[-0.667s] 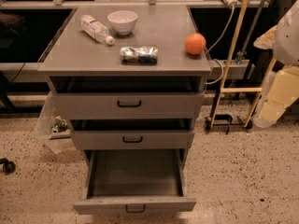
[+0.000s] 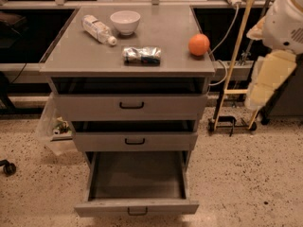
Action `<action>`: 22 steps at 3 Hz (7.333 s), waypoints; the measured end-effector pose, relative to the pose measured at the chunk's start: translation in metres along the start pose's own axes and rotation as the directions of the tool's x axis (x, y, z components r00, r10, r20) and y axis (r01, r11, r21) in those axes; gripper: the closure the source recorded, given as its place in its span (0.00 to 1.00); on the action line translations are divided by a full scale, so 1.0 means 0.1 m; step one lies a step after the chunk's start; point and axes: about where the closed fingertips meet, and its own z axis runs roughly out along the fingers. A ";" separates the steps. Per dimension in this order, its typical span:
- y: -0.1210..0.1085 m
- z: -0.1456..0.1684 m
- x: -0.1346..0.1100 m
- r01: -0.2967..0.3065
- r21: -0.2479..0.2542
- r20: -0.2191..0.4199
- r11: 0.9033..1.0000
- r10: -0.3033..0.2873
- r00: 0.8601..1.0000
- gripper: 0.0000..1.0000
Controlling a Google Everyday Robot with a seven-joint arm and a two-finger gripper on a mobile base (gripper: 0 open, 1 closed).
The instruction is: Place redbull can into bottom drawer
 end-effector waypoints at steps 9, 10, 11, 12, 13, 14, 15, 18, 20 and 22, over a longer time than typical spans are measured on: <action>-1.80 1.98 -1.44 0.080 -0.189 0.369 0.979 -0.004 0.929 0.00; -1.77 2.18 -1.59 0.094 -0.218 0.352 0.971 -0.011 0.936 0.00; -1.69 2.52 -2.01 0.159 -0.258 0.341 0.953 -0.064 0.938 0.00; -1.59 2.78 -2.49 0.223 -0.276 0.360 0.935 -0.115 0.926 0.00; -1.58 2.82 -2.60 0.233 -0.273 0.367 0.933 -0.123 0.922 0.00; -1.58 2.82 -2.60 0.233 -0.273 0.367 0.933 -0.123 0.922 0.19; -1.58 2.82 -2.60 0.233 -0.273 0.367 0.933 -0.123 0.922 0.42; -1.57 2.77 -2.60 0.233 -0.273 0.367 0.933 -0.123 0.922 1.00; -1.64 2.59 -2.50 0.197 -0.239 0.354 0.951 -0.103 0.929 1.00; -1.94 2.23 -1.97 0.161 -0.116 0.375 0.980 -0.107 0.921 1.00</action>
Offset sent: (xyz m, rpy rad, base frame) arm 0.1306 0.0235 -0.0135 0.0541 -0.0139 -0.0242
